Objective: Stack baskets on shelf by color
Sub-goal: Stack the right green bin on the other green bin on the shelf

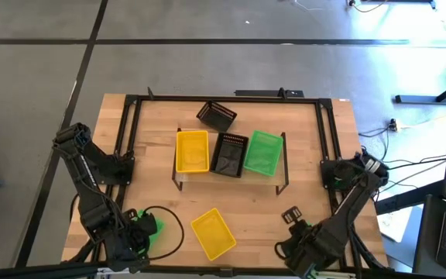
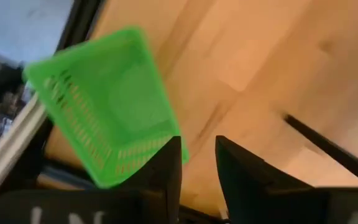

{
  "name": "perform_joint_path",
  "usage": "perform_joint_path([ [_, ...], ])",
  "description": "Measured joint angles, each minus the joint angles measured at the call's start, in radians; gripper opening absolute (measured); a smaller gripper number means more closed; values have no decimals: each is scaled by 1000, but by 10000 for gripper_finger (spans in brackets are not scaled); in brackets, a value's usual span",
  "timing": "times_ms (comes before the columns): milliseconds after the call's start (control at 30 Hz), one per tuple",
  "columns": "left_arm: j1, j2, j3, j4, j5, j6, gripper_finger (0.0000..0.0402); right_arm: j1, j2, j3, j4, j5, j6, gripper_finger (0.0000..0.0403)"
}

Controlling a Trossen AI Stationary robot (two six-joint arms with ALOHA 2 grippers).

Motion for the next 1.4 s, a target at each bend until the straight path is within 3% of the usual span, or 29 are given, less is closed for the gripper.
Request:
perform_joint_path([
  [400,32,0,0,0,0,-4,0,0,-33,-286,220,-135,-209,97],
  [1167,53,0,0,18,0,-28,0,-1,-33,-508,400,-137,-207,97],
  [1400,53,0,0,20,0,-29,0,-2,-33,-560,461,-137,-86,93],
])
